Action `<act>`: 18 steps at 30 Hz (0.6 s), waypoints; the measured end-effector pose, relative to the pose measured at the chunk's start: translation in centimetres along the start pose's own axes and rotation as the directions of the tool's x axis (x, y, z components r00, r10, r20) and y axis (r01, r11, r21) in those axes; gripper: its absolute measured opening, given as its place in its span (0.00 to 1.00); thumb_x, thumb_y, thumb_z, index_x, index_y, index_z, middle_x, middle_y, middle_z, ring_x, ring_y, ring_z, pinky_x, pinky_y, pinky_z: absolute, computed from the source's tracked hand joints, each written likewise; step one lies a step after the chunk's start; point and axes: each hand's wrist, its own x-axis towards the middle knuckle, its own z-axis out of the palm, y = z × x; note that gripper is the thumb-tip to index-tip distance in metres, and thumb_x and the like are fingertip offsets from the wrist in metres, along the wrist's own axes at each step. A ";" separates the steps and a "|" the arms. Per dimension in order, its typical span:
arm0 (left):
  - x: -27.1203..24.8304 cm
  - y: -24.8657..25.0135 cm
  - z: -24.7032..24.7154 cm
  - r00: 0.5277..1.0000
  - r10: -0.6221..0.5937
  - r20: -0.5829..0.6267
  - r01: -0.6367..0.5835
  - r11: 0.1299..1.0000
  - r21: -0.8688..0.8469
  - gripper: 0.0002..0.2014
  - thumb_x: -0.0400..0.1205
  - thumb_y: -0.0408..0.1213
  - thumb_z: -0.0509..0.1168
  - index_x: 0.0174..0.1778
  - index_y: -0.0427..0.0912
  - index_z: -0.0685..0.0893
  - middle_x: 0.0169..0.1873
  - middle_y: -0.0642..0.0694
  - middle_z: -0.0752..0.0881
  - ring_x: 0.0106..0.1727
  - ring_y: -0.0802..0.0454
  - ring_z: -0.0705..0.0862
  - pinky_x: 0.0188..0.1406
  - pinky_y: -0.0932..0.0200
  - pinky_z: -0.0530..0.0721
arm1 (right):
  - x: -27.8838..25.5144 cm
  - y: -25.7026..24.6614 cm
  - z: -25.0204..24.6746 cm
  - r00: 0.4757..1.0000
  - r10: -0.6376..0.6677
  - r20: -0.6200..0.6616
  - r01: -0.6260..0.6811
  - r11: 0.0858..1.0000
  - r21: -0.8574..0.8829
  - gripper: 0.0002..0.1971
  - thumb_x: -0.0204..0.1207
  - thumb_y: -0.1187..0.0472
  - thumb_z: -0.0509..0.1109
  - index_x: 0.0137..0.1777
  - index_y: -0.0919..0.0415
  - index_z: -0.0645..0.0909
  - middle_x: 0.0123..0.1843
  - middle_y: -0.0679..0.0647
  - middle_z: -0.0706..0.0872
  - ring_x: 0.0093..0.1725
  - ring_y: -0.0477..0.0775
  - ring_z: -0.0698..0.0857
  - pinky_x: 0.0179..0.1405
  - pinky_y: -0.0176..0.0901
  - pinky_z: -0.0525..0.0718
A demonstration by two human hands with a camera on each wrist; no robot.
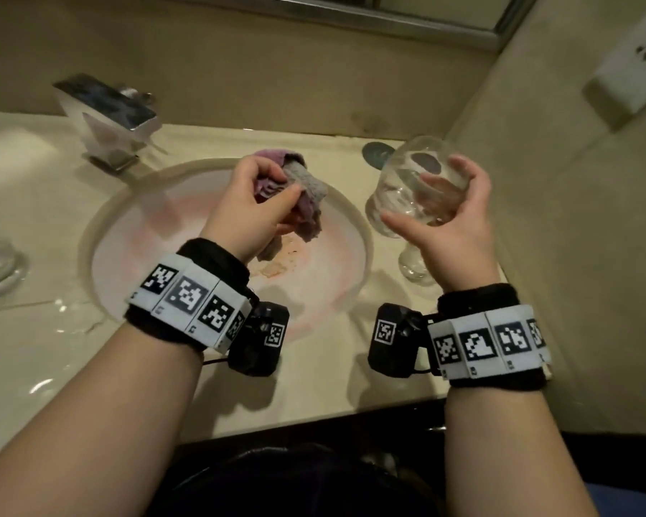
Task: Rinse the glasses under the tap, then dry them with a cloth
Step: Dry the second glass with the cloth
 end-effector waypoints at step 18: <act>0.5 -3.5 14.6 0.978 0.052 -0.201 0.001 0.966 0.257 0.07 0.82 0.36 0.64 0.46 0.52 0.72 0.54 0.41 0.83 0.39 0.47 0.85 0.24 0.67 0.75 | 7.5 15.2 -13.4 0.975 0.220 -0.019 -0.221 0.966 -0.132 0.46 0.62 0.70 0.81 0.77 0.55 0.60 0.69 0.52 0.73 0.66 0.49 0.74 0.68 0.41 0.72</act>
